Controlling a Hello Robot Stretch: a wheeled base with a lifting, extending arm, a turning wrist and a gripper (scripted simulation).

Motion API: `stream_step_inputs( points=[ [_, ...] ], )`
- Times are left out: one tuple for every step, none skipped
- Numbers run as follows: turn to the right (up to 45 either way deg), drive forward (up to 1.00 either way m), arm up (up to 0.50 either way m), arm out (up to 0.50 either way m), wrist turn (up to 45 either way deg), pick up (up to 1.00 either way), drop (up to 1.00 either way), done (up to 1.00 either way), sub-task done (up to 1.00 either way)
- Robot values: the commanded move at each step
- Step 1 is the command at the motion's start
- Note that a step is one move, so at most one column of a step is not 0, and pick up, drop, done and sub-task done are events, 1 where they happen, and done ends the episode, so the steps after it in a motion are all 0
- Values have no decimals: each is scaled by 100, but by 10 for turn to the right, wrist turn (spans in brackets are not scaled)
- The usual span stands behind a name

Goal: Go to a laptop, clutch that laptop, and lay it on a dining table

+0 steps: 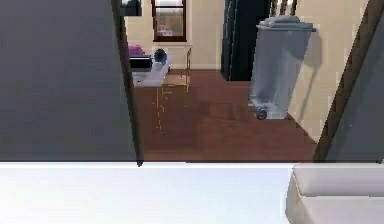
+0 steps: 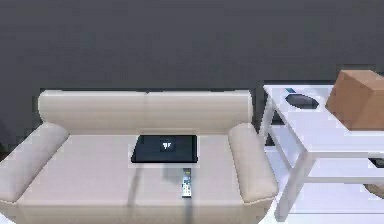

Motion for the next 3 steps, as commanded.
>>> stream_step_inputs(
  points=[
    [450,0,0,0,0,0,0,0,0],
    [450,0,0,0,0,0,0,0,0],
    [60,0,0,0,0,0,0,0,0]
  ],
)
